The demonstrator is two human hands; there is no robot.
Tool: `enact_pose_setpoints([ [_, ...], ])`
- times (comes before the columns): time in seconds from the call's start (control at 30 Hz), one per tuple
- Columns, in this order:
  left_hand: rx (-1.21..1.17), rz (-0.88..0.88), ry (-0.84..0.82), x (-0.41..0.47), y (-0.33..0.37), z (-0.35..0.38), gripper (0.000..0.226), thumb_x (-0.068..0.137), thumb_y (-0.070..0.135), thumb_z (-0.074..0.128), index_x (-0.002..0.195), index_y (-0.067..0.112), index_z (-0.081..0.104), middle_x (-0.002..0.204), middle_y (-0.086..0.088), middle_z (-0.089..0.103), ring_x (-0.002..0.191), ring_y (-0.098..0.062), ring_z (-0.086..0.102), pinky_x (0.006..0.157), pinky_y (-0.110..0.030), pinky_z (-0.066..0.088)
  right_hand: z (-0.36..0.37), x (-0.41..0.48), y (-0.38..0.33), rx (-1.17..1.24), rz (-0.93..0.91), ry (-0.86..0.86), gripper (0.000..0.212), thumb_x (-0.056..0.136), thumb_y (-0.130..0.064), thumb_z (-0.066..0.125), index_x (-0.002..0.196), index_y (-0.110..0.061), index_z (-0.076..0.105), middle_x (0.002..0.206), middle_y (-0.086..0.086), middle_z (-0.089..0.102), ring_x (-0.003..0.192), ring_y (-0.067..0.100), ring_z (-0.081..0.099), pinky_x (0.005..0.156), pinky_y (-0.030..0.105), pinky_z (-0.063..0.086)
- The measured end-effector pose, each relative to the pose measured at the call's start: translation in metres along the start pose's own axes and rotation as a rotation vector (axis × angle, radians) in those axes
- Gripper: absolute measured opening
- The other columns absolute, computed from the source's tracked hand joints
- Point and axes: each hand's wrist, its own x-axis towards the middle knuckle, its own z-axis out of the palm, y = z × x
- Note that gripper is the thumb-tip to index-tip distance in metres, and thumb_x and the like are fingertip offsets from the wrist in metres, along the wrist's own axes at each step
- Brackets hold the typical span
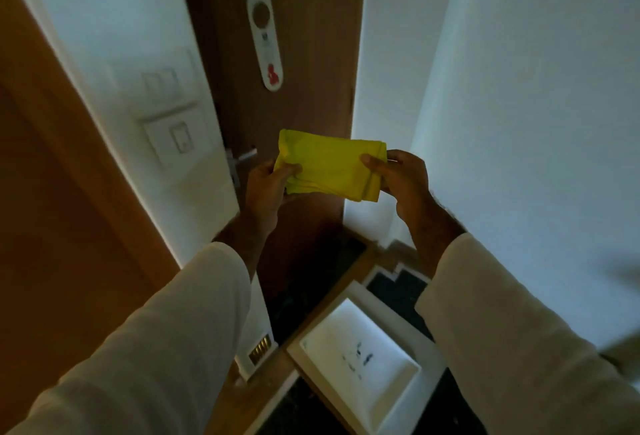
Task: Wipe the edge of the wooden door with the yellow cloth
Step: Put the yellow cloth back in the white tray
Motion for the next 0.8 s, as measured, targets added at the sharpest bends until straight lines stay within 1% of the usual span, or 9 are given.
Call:
enact_pose_setpoints([
  [0.13, 0.089, -0.097, -0.051, 0.012, -0.088, 0.018, 0.024, 0.097, 0.005, 0.069, 0.120, 0.004, 0.073, 0.120, -0.018, 0.073, 0.110, -0.035, 0.071, 0.095, -0.053, 0.062, -0.032, 0.007, 0.096, -0.116, 0.099, 0.030, 0.047, 0.081, -0.042, 0.082, 0.112, -0.008, 0.071, 0.108, 0.010, 0.076, 0.099, 0.030, 0.073, 0.088, 0.045, 0.061],
  [0.2, 0.134, -0.134, -0.069, 0.017, -0.128, 0.020, 0.015, 0.096, 0.003, 0.070, 0.110, 0.008, 0.075, 0.112, -0.015, 0.074, 0.105, -0.034, 0.071, 0.096, -0.053, 0.062, -0.042, 0.004, 0.138, -0.142, 0.145, 0.066, 0.039, 0.080, -0.041, 0.084, 0.101, -0.009, 0.072, 0.098, 0.009, 0.076, 0.091, 0.028, 0.072, 0.080, 0.042, 0.062],
  [0.3, 0.202, -0.206, -0.087, 0.030, -0.205, 0.021, 0.021, 0.096, 0.003, 0.071, 0.116, 0.005, 0.074, 0.101, -0.005, 0.076, 0.096, -0.029, 0.073, 0.075, -0.037, 0.068, -0.055, 0.001, 0.213, -0.142, 0.236, 0.094, 0.028, 0.078, -0.029, 0.087, 0.090, -0.011, 0.070, 0.081, 0.001, 0.071, 0.077, 0.021, 0.067, 0.061, 0.029, 0.056],
  [0.37, 0.249, -0.249, -0.098, 0.033, -0.247, 0.016, 0.031, 0.097, 0.004, 0.070, 0.128, 0.004, 0.071, 0.099, 0.001, 0.076, 0.092, -0.021, 0.073, 0.064, -0.027, 0.066, -0.060, -0.003, 0.257, -0.145, 0.283, 0.089, 0.027, 0.078, -0.023, 0.087, 0.090, -0.005, 0.070, 0.081, 0.004, 0.071, 0.078, 0.023, 0.067, 0.066, 0.034, 0.056],
  [0.43, 0.298, -0.302, -0.104, 0.038, -0.295, 0.008, 0.035, 0.098, 0.005, 0.070, 0.133, 0.006, 0.070, 0.101, 0.003, 0.075, 0.094, -0.023, 0.073, 0.062, -0.027, 0.065, -0.062, -0.006, 0.307, -0.230, 0.341, 0.073, 0.029, 0.078, -0.027, 0.086, 0.093, -0.005, 0.072, 0.086, 0.009, 0.073, 0.083, 0.028, 0.069, 0.073, 0.039, 0.057],
  [0.5, 0.362, -0.357, -0.122, 0.043, -0.343, -0.001, 0.037, 0.099, 0.006, 0.070, 0.136, 0.007, 0.068, 0.106, -0.003, 0.075, 0.103, -0.033, 0.071, 0.070, -0.033, 0.065, -0.063, -0.012, 0.354, -0.348, 0.398, 0.047, 0.032, 0.079, -0.032, 0.085, 0.092, -0.006, 0.073, 0.090, 0.015, 0.075, 0.083, 0.029, 0.069, 0.077, 0.039, 0.056],
  [0.6, 0.492, -0.462, -0.135, 0.044, -0.411, -0.013, 0.046, 0.098, 0.005, 0.071, 0.144, 0.005, 0.063, 0.128, -0.020, 0.071, 0.114, -0.041, 0.068, 0.076, -0.038, 0.063, -0.062, -0.029, 0.424, -0.492, 0.467, 0.010, 0.038, 0.080, -0.037, 0.083, 0.088, -0.002, 0.072, 0.086, 0.018, 0.075, 0.078, 0.029, 0.066, 0.070, 0.033, 0.048],
  [0.7, 0.679, -0.509, -0.144, 0.040, -0.476, -0.023, 0.054, 0.093, 0.006, 0.077, 0.145, 0.003, 0.063, 0.138, -0.024, 0.068, 0.119, -0.048, 0.068, 0.086, -0.044, 0.063, -0.058, -0.051, 0.490, -0.638, 0.527, -0.036, 0.036, 0.082, -0.043, 0.080, 0.089, -0.008, 0.072, 0.089, 0.015, 0.076, 0.090, 0.032, 0.069, 0.072, 0.029, 0.040],
  [0.8, 0.790, -0.550, -0.172, 0.038, -0.533, -0.028, 0.054, 0.089, 0.005, 0.081, 0.141, 0.000, 0.065, 0.134, -0.025, 0.070, 0.116, -0.047, 0.070, 0.090, -0.052, 0.064, -0.058, -0.074, 0.552, -0.655, 0.608, -0.060, 0.036, 0.082, -0.041, 0.080, 0.097, -0.010, 0.072, 0.093, 0.014, 0.077, 0.096, 0.030, 0.072, 0.082, 0.031, 0.050],
])
